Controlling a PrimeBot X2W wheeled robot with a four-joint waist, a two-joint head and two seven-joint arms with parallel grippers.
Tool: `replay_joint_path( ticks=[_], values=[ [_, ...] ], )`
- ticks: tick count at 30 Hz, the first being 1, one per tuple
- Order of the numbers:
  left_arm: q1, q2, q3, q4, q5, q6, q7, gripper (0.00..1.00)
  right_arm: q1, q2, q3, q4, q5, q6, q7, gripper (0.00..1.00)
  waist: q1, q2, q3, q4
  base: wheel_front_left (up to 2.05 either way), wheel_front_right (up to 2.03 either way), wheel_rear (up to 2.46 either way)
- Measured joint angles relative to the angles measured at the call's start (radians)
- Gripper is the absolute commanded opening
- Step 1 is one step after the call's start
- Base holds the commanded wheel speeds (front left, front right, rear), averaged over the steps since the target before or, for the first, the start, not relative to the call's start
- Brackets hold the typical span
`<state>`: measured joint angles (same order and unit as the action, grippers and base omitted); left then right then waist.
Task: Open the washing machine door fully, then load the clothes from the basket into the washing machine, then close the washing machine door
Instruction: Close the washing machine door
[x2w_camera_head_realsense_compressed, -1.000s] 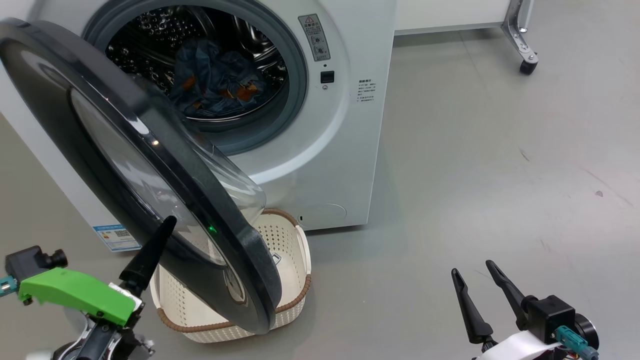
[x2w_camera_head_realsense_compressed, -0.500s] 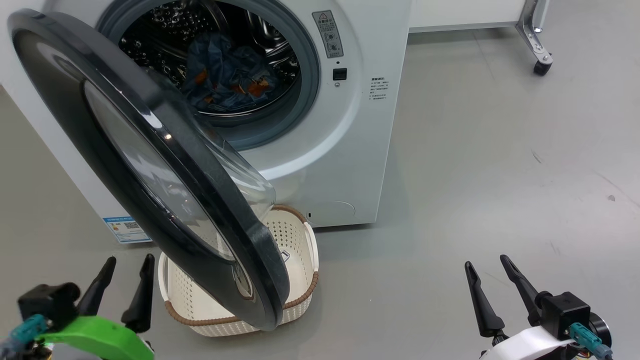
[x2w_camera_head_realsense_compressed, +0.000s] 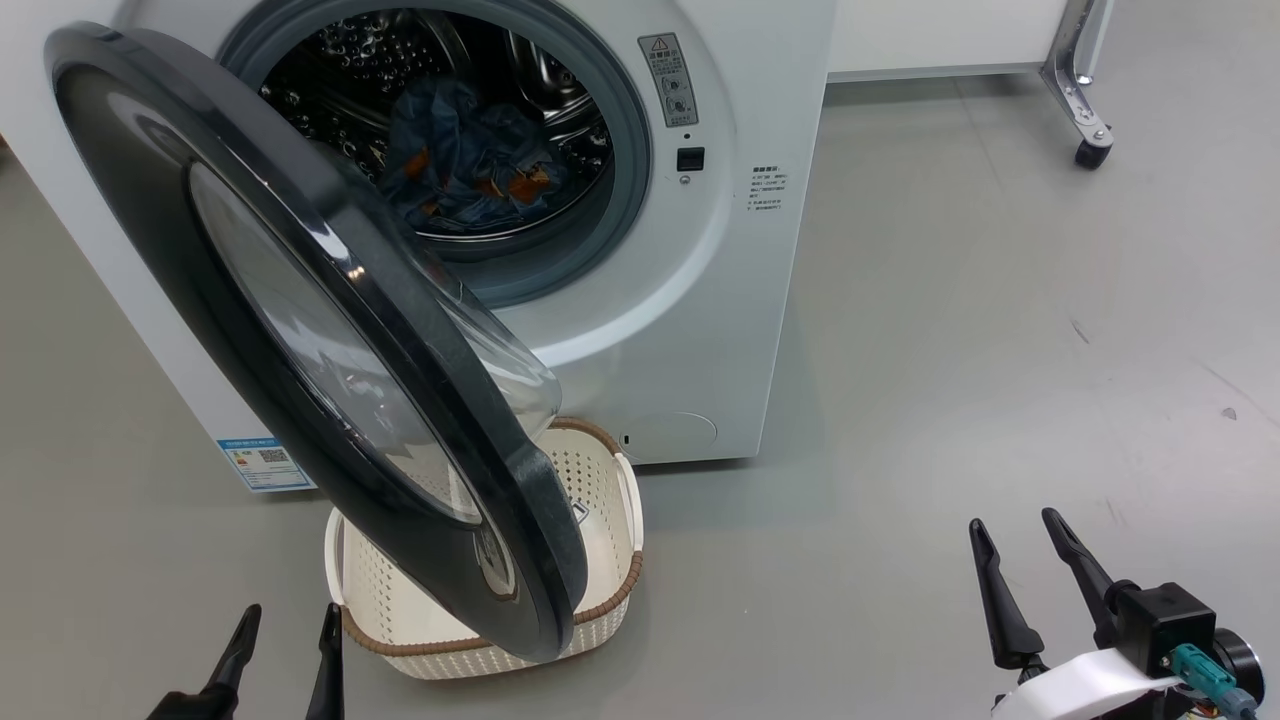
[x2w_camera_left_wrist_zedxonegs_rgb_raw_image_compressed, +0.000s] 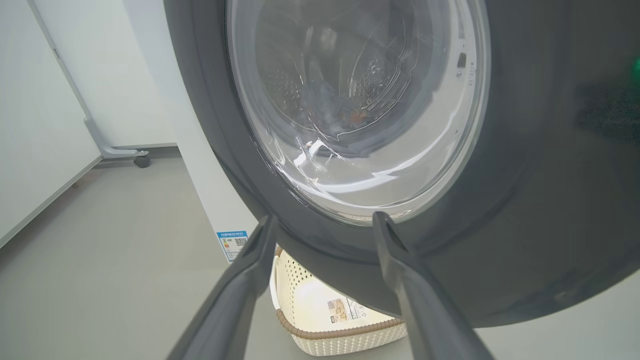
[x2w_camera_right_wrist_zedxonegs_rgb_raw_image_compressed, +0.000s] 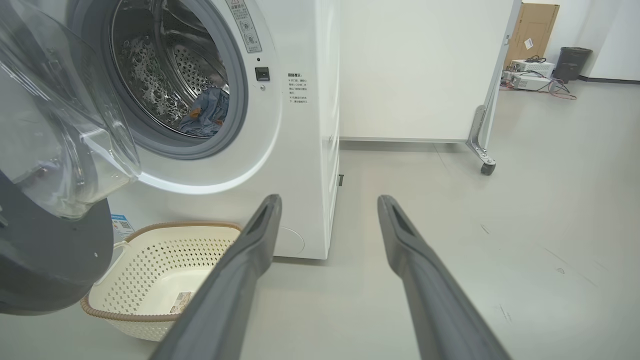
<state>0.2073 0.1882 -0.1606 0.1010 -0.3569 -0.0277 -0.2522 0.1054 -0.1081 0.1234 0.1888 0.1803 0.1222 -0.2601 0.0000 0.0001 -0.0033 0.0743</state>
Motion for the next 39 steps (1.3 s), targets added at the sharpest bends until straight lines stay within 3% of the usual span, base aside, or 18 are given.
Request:
replay_joint_path(
  ticks=[6,20,22,23,31,39],
  values=[
    [0.000,-0.023,0.004,0.049,0.014,0.033,-0.004,1.00,0.002,0.002,-0.028,0.010,-0.006,0.000,0.000,1.00,0.0000,-0.0001,-0.008,-0.001,0.00,0.00,0.00],
    [-0.004,-0.040,0.091,0.072,0.031,0.055,-0.004,1.00,0.006,0.002,-0.063,0.018,-0.036,0.000,0.000,1.00,0.0000,0.0000,-0.029,-0.003,0.00,0.00,0.00],
    [-0.004,-0.043,0.101,0.060,0.032,0.055,-0.004,1.00,0.006,0.003,-0.069,0.021,-0.037,0.000,0.000,0.21,0.0000,0.0000,-0.033,-0.003,0.00,0.00,0.00],
    [-0.004,-0.044,0.103,0.057,0.035,0.055,-0.004,1.00,0.007,0.003,-0.073,0.023,-0.038,0.000,0.000,0.00,0.0000,0.0000,-0.034,-0.002,0.00,0.00,0.00],
    [-0.003,-0.056,0.127,0.052,0.060,0.046,-0.004,1.00,0.011,0.015,-0.080,0.036,-0.038,0.000,0.000,0.00,0.0000,0.0000,-0.045,0.002,0.00,0.00,0.00],
    [-0.003,-0.072,0.140,0.053,0.074,0.028,-0.004,1.00,-0.094,0.038,-0.005,-0.079,-0.031,0.000,0.000,0.00,0.0000,0.0000,-0.051,0.004,0.00,0.00,0.00]
  ],
)
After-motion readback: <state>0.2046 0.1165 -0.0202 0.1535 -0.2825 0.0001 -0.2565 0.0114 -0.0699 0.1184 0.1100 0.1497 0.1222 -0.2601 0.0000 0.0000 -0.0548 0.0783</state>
